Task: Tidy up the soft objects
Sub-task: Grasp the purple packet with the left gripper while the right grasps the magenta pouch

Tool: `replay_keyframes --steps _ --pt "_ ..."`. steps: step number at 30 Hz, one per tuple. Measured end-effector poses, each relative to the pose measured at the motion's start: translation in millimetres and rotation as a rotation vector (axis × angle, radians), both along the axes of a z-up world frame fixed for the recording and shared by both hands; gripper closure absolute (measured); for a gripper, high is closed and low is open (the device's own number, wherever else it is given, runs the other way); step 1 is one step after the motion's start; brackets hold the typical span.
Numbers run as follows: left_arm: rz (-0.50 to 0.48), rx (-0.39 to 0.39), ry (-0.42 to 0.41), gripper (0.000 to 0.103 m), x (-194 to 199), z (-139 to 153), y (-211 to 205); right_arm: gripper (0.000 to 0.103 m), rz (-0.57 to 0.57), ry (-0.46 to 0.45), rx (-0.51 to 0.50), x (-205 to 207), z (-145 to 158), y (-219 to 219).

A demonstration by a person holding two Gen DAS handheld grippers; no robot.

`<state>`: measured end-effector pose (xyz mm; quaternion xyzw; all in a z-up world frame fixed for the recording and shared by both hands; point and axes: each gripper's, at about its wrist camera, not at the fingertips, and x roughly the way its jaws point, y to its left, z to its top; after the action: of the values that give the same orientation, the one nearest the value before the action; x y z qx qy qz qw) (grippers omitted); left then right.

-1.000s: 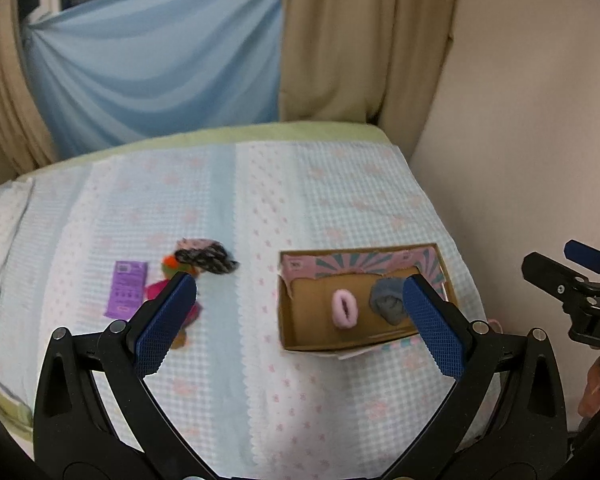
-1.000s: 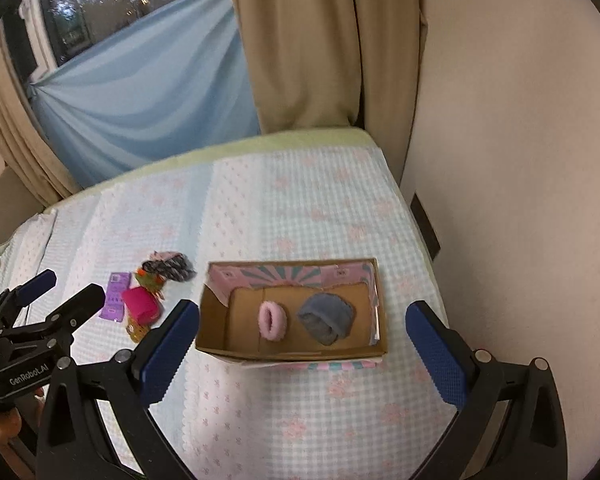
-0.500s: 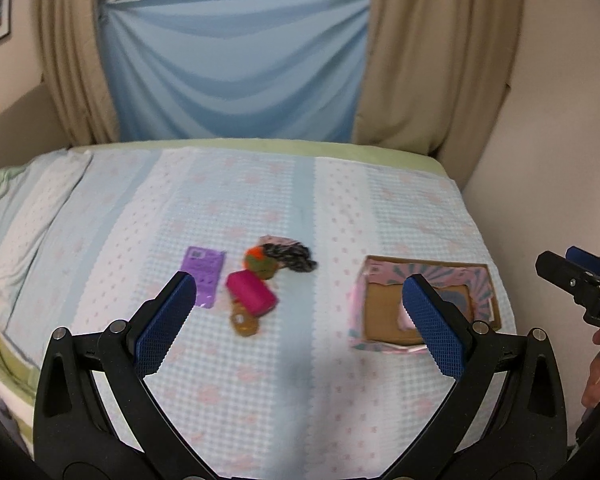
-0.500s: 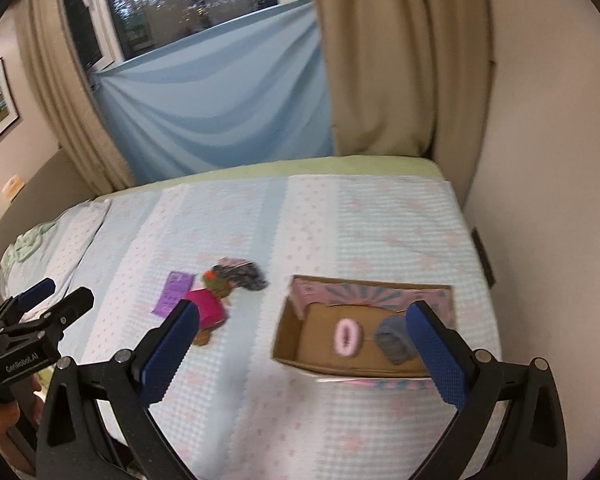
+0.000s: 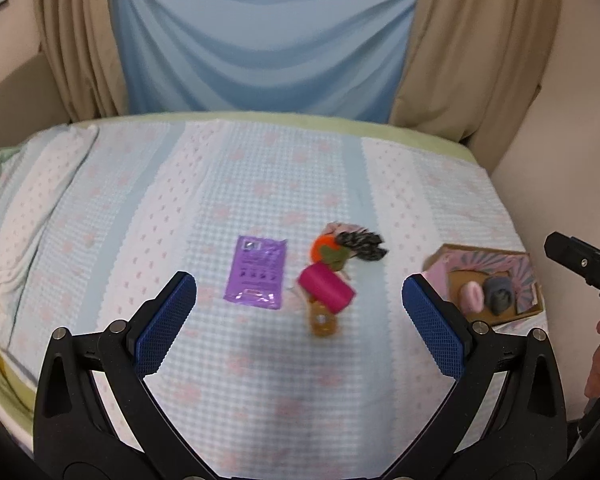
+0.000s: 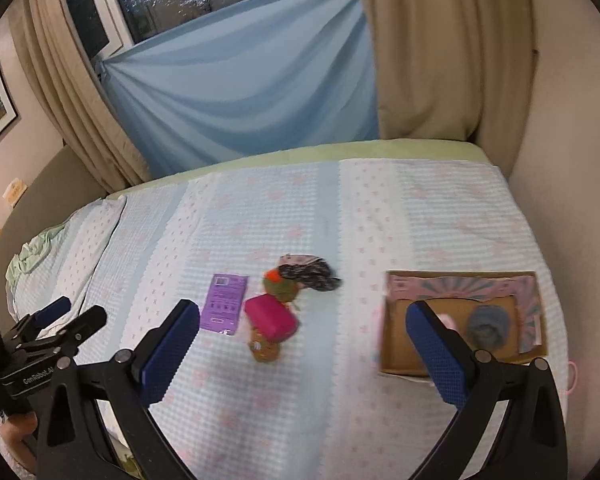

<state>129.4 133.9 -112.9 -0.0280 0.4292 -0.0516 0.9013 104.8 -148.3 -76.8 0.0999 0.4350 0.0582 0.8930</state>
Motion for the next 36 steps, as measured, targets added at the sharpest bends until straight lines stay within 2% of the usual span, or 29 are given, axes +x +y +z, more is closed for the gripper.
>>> replay_keyframes --steps 6,14,17,25,33,36 --pt "-0.037 -0.03 0.066 0.0 48.0 -57.1 47.5 0.0 0.045 0.043 0.008 38.0 -37.9 50.2" --pt "-0.058 -0.053 0.146 0.0 102.4 -129.1 69.4 0.0 0.075 0.123 0.054 76.8 -96.6 84.2" --pt "-0.063 -0.101 0.19 0.0 121.8 -159.3 69.7 0.0 0.103 0.159 0.041 90.2 -122.3 93.4" --pt "-0.071 -0.062 0.293 0.0 161.3 -238.9 49.7 0.001 0.227 0.236 0.014 122.7 -188.4 110.9" --pt "-0.072 -0.048 0.372 0.0 196.7 -304.9 40.4 0.005 0.316 0.33 0.013 151.2 -262.6 125.8" --pt "-0.073 -0.046 0.394 0.0 204.8 -322.9 36.9 0.014 0.362 0.352 -0.008 160.2 -283.8 130.2"
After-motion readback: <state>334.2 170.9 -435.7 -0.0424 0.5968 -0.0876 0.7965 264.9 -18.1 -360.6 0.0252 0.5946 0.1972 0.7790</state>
